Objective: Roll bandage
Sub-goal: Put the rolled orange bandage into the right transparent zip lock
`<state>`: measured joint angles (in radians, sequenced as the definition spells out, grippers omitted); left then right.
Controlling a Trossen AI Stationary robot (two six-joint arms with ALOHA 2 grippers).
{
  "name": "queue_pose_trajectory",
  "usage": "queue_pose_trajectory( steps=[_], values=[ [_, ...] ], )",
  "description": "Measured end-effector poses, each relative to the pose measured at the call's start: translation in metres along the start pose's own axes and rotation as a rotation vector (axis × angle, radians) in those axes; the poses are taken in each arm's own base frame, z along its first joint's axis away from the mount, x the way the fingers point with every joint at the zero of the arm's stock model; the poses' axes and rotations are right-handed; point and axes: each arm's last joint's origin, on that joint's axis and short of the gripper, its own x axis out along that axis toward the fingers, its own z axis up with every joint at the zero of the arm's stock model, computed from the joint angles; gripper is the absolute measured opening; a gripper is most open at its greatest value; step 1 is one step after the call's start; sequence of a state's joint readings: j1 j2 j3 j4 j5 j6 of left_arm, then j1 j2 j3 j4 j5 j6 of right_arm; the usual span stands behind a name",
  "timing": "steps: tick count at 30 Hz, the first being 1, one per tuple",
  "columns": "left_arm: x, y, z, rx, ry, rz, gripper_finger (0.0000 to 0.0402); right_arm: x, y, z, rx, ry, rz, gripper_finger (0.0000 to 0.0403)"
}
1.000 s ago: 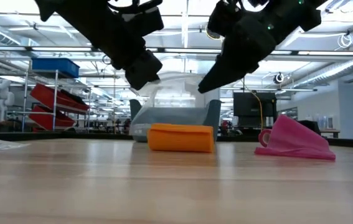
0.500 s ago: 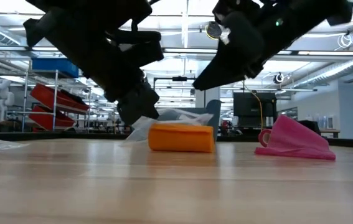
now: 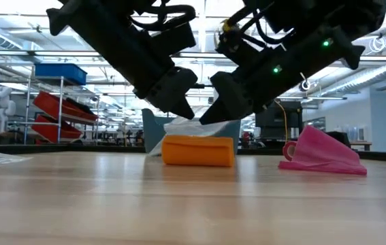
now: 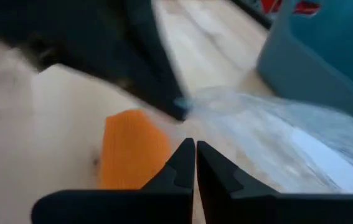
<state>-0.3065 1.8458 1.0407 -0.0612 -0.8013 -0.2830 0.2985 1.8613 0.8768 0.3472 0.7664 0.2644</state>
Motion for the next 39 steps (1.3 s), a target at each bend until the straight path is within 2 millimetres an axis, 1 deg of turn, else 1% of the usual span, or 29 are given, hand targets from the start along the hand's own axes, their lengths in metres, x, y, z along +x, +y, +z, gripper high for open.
queue_pose_trajectory(
  steps=[3, 10, 16, 19, 27, 34, 39],
  values=[
    [0.0, -0.001, 0.002, 0.006, 0.0, -0.014, 0.0, -0.002, -0.001, 0.003, -0.009, -0.02, -0.039, 0.0001],
    [0.005, 0.004, 0.002, -0.003, 0.02, -0.027, 0.0, -0.002, -0.002, 0.003, -0.036, -0.025, -0.067, 0.0],
    [0.008, 0.007, 0.003, -0.011, 0.027, -0.018, 0.0, -0.012, 0.003, 0.007, -0.029, -0.041, -0.043, 0.0],
    [0.01, 0.01, 0.003, -0.017, 0.03, -0.012, 0.0, -0.013, 0.002, 0.006, -0.028, -0.034, -0.058, 0.0],
    [0.011, 0.01, 0.005, -0.024, 0.016, -0.016, 0.0, -0.006, -0.01, -0.001, -0.031, 0.045, -0.117, 0.0],
    [0.016, 0.011, 0.01, -0.048, 0.019, -0.155, 0.0, 0.003, -0.019, 0.006, -0.036, 0.015, -0.138, 0.0],
    [0.016, 0.012, 0.014, -0.048, -0.007, -0.174, 0.0, 0.008, -0.023, 0.009, -0.056, 0.019, -0.109, 0.0]
  ],
)
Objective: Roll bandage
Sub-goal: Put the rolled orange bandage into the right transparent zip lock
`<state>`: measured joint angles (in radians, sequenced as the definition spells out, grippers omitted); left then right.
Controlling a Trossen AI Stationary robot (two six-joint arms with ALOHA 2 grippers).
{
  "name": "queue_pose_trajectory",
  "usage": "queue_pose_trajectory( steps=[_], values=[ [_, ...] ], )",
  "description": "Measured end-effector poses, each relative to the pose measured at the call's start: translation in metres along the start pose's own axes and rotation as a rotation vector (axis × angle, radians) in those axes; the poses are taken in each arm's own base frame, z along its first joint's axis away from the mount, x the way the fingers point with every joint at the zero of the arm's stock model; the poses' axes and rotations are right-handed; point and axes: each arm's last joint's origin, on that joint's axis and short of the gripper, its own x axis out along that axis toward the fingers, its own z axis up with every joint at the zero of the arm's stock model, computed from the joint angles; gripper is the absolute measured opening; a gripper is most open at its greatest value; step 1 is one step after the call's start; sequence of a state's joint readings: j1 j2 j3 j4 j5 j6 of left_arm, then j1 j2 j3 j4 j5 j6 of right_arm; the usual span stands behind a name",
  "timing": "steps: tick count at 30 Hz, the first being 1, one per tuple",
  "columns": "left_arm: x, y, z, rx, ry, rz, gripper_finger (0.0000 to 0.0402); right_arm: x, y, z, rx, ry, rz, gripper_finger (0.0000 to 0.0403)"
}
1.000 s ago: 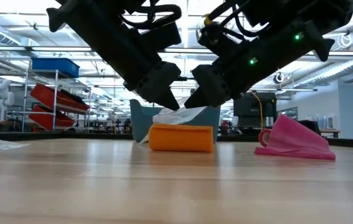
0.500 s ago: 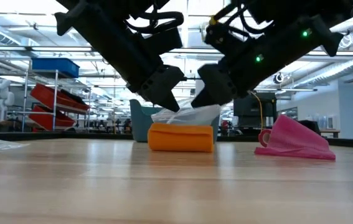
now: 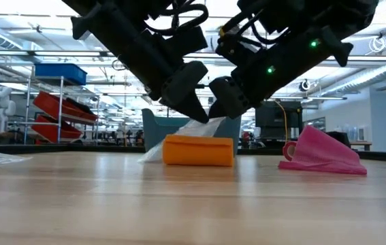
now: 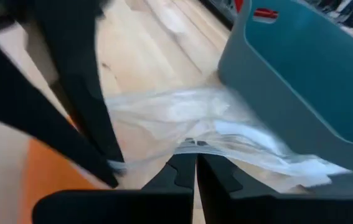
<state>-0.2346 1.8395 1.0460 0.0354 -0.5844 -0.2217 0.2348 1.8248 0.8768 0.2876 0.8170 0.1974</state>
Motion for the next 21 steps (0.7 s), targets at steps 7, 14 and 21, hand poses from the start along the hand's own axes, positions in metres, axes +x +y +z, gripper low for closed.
queue_pose_trajectory(
  steps=[7, 14, 21],
  values=[
    [-0.01, 0.003, 0.017, -0.047, -0.105, -0.001, 0.0, 0.006, -0.003, -0.004, -0.015, 0.032, 0.02, 0.0],
    [-0.01, 0.007, 0.015, -0.095, -0.1, 0.098, 0.0, 0.005, -0.002, -0.011, -0.063, 0.106, 0.086, 0.0],
    [-0.01, 0.01, 0.006, -0.127, -0.06, 0.171, 0.0, 0.005, -0.002, -0.016, -0.087, 0.152, 0.132, 0.0]
  ],
)
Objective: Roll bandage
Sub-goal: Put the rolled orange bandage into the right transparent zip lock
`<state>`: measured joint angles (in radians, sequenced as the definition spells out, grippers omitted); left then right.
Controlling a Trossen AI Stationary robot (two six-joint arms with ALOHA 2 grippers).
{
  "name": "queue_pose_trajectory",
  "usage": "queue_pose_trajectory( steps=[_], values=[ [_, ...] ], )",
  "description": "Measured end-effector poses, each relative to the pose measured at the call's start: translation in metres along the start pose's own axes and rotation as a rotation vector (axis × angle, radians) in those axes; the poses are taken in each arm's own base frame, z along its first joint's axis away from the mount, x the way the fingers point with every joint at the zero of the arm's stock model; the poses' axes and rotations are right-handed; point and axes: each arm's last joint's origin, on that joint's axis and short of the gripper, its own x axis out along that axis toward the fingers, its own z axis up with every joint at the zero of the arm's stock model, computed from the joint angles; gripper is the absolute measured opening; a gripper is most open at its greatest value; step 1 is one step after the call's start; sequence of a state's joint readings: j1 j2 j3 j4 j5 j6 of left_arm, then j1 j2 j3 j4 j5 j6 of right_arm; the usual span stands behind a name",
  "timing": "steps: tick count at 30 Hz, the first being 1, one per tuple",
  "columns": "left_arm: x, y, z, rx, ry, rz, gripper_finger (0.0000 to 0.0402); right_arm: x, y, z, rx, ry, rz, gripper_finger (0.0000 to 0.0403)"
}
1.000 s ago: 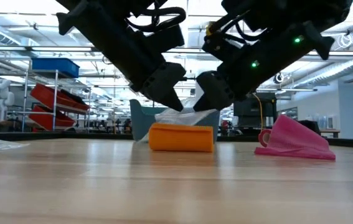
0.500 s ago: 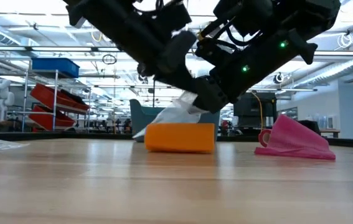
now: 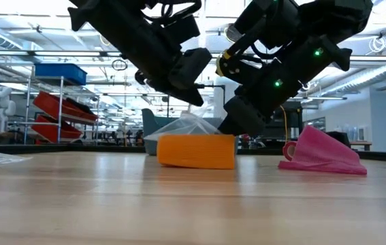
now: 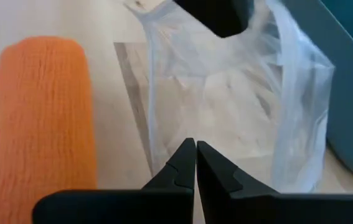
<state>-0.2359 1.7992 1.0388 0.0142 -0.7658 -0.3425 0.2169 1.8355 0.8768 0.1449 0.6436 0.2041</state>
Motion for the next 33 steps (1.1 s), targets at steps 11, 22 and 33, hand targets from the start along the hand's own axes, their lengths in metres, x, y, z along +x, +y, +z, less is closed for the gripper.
queue_pose_trajectory(
  steps=[11, 22, 33],
  values=[
    [0.001, 0.002, -0.013, 0.005, 0.025, 0.039, 0.0, -0.004, 0.001, 0.006, 0.006, -0.024, 0.081, 0.0002],
    [0.0, 0.005, -0.019, 0.075, 0.061, 0.078, 0.0, -0.037, -0.014, 0.034, 0.019, -0.071, 0.406, 0.0127],
    [0.0, 0.005, -0.019, 0.074, 0.059, 0.079, 0.0, -0.015, 0.001, 0.013, -0.017, 0.03, 0.459, 0.0277]
  ],
)
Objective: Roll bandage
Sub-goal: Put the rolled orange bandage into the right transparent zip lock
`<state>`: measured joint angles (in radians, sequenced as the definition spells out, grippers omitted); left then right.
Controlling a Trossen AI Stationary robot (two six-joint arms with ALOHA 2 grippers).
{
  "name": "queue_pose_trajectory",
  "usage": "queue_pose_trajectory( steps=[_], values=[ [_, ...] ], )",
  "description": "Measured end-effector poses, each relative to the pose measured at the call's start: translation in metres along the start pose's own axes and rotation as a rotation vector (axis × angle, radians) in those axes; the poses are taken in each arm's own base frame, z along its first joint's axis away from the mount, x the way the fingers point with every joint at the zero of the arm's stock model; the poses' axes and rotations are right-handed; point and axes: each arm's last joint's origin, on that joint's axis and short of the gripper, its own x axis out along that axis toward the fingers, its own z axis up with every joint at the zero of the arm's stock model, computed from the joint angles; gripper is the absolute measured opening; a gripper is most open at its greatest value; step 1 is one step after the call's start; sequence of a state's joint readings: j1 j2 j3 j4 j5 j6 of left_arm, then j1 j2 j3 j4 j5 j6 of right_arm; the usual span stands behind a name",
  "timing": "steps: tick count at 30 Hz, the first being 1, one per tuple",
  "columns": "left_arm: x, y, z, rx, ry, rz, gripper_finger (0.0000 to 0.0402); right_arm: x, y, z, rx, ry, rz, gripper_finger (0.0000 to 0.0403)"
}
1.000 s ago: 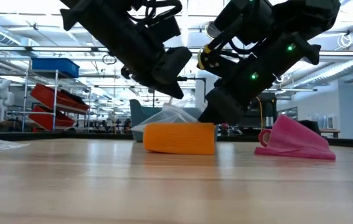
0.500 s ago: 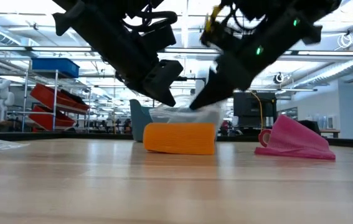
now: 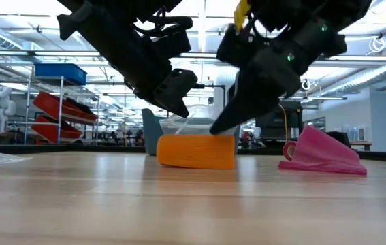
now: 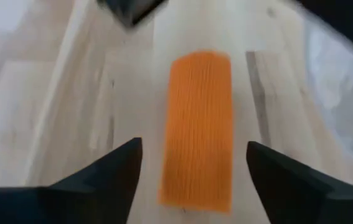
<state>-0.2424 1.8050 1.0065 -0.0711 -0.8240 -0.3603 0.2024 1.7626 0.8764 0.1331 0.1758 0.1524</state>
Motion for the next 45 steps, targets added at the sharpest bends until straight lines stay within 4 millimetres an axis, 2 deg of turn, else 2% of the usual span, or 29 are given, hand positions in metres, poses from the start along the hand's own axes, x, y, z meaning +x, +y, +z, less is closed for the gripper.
queue_pose_trajectory(
  steps=[3, 7, 17, 25, 28, 36, 39, 45],
  values=[
    [0.0, 0.0, 0.0, 0.0, 0.0, 0.0, 0.0, 0.008, 0.001, -0.003, 0.002, 0.007, -0.001, 0.0296],
    [0.0, 0.0, 0.0, -0.002, -0.002, 0.001, 0.0, 0.015, -0.001, 0.003, 0.022, 0.001, -0.009, 0.0299],
    [0.0, 0.0, 0.0, 0.0, -0.001, 0.004, 0.0, 0.02, -0.013, 0.005, 0.063, 0.041, 0.03, 0.0245],
    [0.0, 0.0, 0.0, 0.001, 0.001, 0.004, 0.0, 0.031, -0.013, -0.004, 0.099, 0.074, 0.046, 0.0232],
    [0.0, 0.0, 0.0, 0.001, 0.001, 0.003, 0.0, 0.031, -0.014, -0.005, 0.138, 0.081, 0.04, 0.0204],
    [0.0, 0.005, -0.01, 0.011, 0.065, 0.072, 0.0, 0.029, -0.012, -0.005, 0.239, 0.108, 0.11, 0.009],
    [-0.002, 0.005, -0.013, 0.016, 0.075, 0.083, 0.0, 0.027, -0.012, -0.004, 0.255, 0.123, 0.112, 0.008],
    [-0.005, 0.002, -0.013, 0.02, 0.065, 0.073, 0.0, 0.015, -0.012, 0.002, 0.297, 0.117, 0.114, 0.0095]
  ],
)
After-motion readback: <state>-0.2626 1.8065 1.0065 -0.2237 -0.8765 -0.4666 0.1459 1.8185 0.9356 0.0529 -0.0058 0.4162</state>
